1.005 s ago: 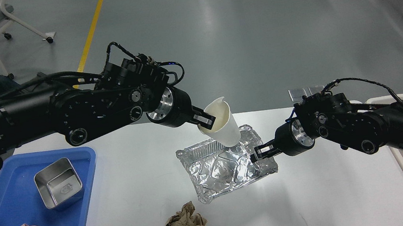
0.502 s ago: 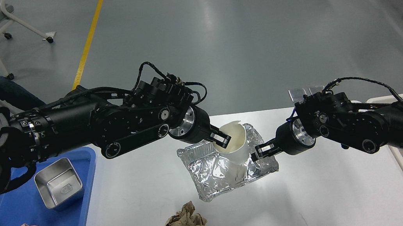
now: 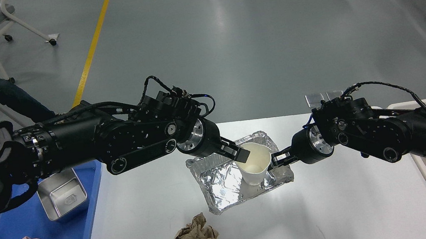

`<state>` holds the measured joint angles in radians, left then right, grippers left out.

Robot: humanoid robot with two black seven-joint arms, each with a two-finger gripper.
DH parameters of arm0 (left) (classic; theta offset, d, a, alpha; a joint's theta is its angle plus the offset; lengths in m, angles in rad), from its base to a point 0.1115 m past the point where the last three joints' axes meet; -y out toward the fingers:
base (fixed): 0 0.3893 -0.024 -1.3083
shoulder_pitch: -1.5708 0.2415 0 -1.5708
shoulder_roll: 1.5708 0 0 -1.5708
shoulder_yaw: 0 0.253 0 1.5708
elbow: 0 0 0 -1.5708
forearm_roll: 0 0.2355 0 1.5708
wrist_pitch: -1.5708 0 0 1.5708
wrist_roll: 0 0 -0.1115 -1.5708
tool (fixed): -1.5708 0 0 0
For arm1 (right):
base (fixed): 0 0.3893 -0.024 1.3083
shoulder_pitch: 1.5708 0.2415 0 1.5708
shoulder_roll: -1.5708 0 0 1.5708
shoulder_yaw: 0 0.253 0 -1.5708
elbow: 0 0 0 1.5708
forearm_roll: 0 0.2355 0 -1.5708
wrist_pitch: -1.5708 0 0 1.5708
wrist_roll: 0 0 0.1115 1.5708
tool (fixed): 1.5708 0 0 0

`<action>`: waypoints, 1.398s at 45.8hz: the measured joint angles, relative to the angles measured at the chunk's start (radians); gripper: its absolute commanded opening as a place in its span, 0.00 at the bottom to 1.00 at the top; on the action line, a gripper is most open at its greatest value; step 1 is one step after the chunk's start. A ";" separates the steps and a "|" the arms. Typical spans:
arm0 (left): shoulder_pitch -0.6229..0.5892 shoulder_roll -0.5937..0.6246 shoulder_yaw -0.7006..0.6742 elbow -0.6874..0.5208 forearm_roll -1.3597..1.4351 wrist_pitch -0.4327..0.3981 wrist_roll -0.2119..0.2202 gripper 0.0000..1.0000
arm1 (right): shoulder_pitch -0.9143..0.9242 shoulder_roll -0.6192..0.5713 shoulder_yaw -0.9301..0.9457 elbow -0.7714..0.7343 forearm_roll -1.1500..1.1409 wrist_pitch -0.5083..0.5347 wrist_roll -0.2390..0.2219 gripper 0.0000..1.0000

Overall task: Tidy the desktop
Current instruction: 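Lower the paper cup into the foil tray and release it, then swing the left gripper back and down toward the crumpled brown paper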

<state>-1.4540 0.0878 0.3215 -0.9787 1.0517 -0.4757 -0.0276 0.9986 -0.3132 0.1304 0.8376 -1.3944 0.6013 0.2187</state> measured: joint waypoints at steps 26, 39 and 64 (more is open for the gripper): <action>0.117 0.311 -0.525 -0.023 -0.224 0.133 -0.004 0.95 | -0.026 -0.036 0.001 -0.012 0.056 0.000 0.000 0.00; 0.526 0.518 -0.955 -0.073 -0.395 0.230 0.001 0.95 | -0.044 -0.079 0.006 -0.004 0.080 -0.003 0.001 0.00; 1.200 0.495 -1.572 -0.280 -0.483 0.286 -0.006 0.95 | -0.046 -0.086 0.000 -0.006 0.081 -0.005 0.001 0.00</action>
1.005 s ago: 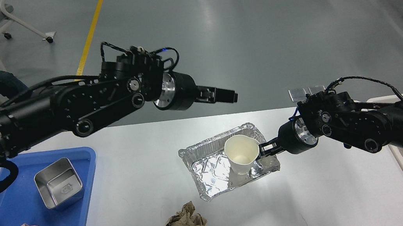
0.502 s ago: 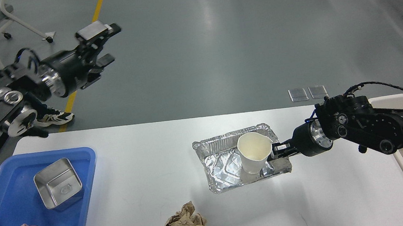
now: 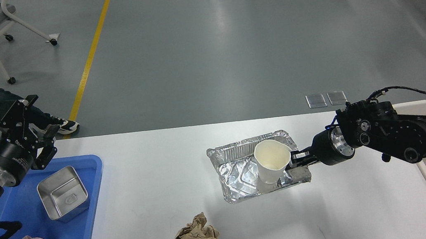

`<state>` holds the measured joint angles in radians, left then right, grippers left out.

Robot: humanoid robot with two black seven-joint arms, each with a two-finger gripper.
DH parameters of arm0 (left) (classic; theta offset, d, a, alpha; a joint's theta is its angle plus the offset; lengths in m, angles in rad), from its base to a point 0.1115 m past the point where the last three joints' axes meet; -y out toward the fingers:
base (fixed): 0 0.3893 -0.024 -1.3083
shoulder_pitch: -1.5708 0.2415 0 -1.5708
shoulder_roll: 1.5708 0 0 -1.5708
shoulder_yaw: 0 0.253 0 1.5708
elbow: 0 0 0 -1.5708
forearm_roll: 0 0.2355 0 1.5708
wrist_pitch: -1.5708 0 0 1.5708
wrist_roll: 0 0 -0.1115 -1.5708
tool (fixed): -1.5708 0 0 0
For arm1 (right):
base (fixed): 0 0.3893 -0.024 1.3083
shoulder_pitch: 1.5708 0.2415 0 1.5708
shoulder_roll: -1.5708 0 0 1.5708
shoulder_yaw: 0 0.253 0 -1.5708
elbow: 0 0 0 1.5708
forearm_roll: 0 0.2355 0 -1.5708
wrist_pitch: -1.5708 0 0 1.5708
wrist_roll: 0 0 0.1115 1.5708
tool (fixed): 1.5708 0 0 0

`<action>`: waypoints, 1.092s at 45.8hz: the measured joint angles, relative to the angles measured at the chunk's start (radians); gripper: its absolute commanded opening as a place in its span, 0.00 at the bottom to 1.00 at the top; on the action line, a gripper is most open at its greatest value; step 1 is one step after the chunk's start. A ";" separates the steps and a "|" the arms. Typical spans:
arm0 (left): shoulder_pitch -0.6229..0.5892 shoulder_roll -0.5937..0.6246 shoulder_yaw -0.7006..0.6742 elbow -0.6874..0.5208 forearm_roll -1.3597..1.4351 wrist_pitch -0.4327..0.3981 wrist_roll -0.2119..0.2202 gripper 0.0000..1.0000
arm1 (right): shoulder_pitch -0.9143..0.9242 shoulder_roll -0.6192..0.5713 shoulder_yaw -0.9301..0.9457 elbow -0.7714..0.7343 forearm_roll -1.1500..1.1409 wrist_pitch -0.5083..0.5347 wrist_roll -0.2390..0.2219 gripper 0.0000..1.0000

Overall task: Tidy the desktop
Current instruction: 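Swing the left gripper back and down toward the crumpled brown paper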

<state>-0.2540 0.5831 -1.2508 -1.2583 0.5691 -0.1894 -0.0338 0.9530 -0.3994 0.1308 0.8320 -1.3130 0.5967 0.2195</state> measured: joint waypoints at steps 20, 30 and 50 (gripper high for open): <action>0.011 0.252 0.279 -0.151 0.031 0.080 0.010 0.94 | -0.003 -0.005 -0.009 -0.003 0.000 -0.006 -0.001 0.00; -0.017 0.462 0.423 -0.206 0.173 0.114 0.003 0.94 | -0.003 -0.003 -0.020 -0.004 -0.001 -0.008 -0.001 0.00; -0.011 0.546 0.600 -0.437 0.278 0.275 0.010 0.94 | -0.004 -0.004 -0.022 -0.003 -0.002 -0.009 -0.001 0.00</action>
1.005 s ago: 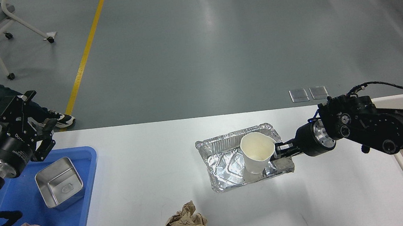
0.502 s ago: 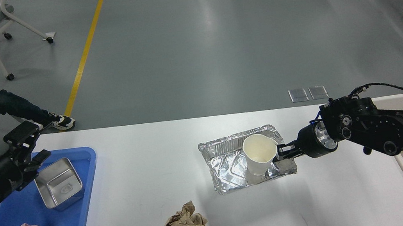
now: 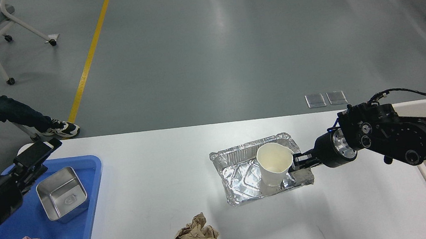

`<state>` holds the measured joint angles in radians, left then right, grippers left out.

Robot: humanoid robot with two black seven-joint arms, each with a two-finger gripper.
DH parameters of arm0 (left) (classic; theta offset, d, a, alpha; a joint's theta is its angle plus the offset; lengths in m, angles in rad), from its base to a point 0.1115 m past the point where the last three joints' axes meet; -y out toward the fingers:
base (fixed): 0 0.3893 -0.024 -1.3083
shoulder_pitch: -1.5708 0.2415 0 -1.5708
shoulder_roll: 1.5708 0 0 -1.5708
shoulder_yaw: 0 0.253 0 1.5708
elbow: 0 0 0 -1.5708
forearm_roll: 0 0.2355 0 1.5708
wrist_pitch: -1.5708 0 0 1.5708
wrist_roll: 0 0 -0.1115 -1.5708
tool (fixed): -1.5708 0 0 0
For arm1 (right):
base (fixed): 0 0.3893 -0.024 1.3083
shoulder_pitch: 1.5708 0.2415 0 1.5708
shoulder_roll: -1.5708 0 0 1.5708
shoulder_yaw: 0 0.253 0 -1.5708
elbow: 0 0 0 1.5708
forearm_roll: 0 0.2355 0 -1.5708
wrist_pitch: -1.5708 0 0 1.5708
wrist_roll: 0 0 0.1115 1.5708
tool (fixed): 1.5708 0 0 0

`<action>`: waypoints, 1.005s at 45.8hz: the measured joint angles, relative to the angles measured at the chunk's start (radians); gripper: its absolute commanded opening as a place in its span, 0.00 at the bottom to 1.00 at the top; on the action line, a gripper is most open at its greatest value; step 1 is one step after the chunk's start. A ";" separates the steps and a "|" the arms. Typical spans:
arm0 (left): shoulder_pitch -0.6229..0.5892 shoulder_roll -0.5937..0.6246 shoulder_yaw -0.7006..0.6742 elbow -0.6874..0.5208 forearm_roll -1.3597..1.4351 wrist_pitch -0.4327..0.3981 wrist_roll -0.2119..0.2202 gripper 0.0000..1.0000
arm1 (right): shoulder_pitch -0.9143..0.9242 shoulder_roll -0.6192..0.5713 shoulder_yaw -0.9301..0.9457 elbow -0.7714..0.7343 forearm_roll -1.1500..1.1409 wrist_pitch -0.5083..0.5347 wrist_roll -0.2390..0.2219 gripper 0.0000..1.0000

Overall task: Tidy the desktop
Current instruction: 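Swing the left gripper back and down toward the crumpled brown paper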

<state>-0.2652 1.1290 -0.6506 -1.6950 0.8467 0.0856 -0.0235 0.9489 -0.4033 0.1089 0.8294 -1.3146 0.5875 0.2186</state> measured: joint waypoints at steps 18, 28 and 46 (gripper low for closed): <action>-0.024 -0.032 0.127 0.000 0.074 -0.003 0.003 0.94 | -0.006 0.004 0.000 -0.001 -0.001 -0.001 0.000 0.00; -0.162 -0.160 0.257 0.072 0.144 -0.062 0.004 0.94 | -0.007 0.013 0.000 -0.002 -0.004 -0.002 0.000 0.00; -0.414 -0.451 0.676 0.197 0.176 -0.082 0.005 0.95 | -0.011 0.011 -0.001 -0.002 -0.004 -0.005 -0.001 0.00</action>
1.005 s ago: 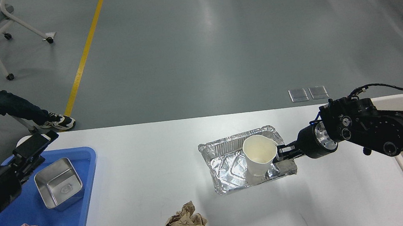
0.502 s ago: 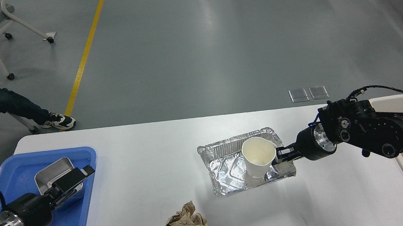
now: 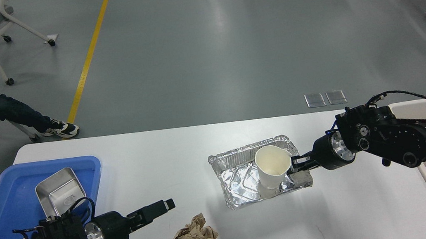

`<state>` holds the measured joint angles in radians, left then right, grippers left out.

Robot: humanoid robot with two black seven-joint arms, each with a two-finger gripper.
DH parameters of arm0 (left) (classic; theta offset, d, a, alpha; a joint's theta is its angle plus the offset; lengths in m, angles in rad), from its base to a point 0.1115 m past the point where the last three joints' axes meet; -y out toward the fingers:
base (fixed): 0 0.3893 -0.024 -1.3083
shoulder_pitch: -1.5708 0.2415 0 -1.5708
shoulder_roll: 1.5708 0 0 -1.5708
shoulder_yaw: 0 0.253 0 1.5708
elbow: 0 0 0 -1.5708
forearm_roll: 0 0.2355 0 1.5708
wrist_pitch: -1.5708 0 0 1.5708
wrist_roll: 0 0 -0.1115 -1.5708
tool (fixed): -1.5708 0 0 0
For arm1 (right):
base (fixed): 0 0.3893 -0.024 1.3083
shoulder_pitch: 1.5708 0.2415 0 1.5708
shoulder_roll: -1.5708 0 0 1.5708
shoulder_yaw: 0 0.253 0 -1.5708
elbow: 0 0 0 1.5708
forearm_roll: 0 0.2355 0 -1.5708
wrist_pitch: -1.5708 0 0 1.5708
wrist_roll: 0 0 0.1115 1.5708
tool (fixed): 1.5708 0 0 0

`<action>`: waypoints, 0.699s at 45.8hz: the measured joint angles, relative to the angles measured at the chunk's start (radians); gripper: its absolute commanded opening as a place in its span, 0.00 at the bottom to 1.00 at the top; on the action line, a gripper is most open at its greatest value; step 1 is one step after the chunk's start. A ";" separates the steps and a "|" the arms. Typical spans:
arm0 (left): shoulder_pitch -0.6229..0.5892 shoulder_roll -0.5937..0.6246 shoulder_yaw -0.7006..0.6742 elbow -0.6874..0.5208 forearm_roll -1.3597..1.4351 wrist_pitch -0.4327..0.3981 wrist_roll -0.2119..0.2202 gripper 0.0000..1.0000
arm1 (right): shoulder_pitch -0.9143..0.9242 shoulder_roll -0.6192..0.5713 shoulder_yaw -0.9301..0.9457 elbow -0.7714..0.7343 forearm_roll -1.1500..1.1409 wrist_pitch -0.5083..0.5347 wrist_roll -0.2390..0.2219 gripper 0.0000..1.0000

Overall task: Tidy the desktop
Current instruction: 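Grasp the crumpled brown paper with the left gripper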

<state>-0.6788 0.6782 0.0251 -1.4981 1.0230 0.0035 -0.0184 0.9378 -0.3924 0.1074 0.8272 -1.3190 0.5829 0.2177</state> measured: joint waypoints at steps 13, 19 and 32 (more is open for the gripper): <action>-0.030 -0.050 0.142 0.035 0.000 -0.001 0.001 0.96 | -0.010 0.009 0.001 -0.003 -0.002 -0.004 0.001 0.00; -0.034 -0.051 0.145 0.040 0.001 -0.001 0.001 0.96 | -0.011 0.009 0.001 -0.003 -0.002 -0.012 0.002 0.00; -0.037 -0.079 0.160 0.085 0.001 -0.002 0.012 0.96 | -0.011 0.009 0.001 -0.004 0.000 -0.017 0.002 0.00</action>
<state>-0.7157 0.5988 0.1847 -1.4130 1.0235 0.0018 -0.0067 0.9265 -0.3834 0.1080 0.8236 -1.3192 0.5664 0.2194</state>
